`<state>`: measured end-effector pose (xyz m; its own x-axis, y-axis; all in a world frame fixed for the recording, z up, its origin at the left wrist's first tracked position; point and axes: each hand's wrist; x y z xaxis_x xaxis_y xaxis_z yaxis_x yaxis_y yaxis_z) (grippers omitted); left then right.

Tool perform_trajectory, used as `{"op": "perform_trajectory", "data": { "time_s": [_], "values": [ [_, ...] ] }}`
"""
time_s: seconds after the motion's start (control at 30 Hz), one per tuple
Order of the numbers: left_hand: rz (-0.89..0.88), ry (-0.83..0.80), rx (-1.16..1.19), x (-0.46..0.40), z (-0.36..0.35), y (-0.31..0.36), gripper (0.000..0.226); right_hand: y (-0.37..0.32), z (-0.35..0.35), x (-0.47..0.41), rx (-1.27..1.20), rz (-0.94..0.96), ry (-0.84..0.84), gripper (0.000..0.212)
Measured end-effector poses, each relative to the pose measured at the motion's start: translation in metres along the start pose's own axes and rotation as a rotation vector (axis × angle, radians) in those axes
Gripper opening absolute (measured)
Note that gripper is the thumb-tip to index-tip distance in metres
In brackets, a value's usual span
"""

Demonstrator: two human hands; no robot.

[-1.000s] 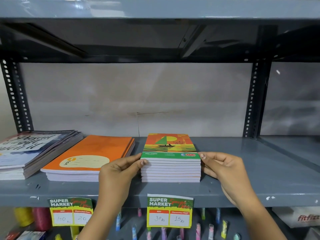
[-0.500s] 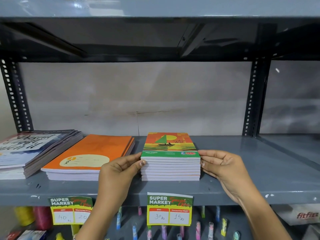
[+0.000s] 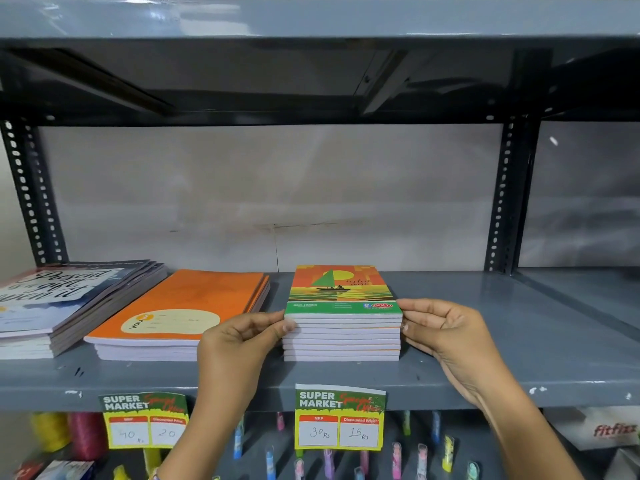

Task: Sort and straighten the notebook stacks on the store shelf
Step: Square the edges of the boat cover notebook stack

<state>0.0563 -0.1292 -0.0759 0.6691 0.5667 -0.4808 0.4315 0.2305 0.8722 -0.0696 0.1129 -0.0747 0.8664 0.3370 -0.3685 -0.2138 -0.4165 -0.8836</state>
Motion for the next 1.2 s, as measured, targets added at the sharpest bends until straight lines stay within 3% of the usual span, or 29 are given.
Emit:
{"op": "perform_trajectory", "data": {
  "time_s": [0.27, 0.5, 0.77, 0.97, 1.2],
  "values": [
    [-0.003, 0.019, 0.049, 0.0002, 0.0014, 0.0026, 0.012, -0.0012, -0.0001, 0.0011, -0.012, -0.006, -0.002, 0.029],
    [-0.02, -0.049, 0.033, -0.0013, 0.0048, -0.0028, 0.038, -0.0025, 0.0006, 0.0004, -0.046, -0.028, -0.036, 0.03],
    [0.001, -0.042, 0.024, -0.0028, 0.0055, -0.0054, 0.03, -0.0024, 0.0009, 0.0016, -0.02, -0.013, -0.057, 0.044],
    [-0.023, -0.081, 0.057, -0.0039, 0.0063, -0.0039, 0.028, -0.0057, 0.0001, 0.0043, -0.028, 0.002, -0.094, 0.033],
    [-0.028, -0.097, 0.065, -0.005, 0.0065, -0.0062, 0.029, -0.0051, -0.0002, 0.0056, -0.009, 0.044, -0.131, 0.049]
  ]
}}
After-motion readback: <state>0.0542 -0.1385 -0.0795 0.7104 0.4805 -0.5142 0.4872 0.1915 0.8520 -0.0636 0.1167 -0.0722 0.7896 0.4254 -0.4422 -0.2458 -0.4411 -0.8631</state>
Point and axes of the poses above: each hand's wrist, its own x-axis away from the middle knuckle, its own z-axis out of the back of the hand, y = z × x, and after that the axes turned 4 degrees about -x, right-handed
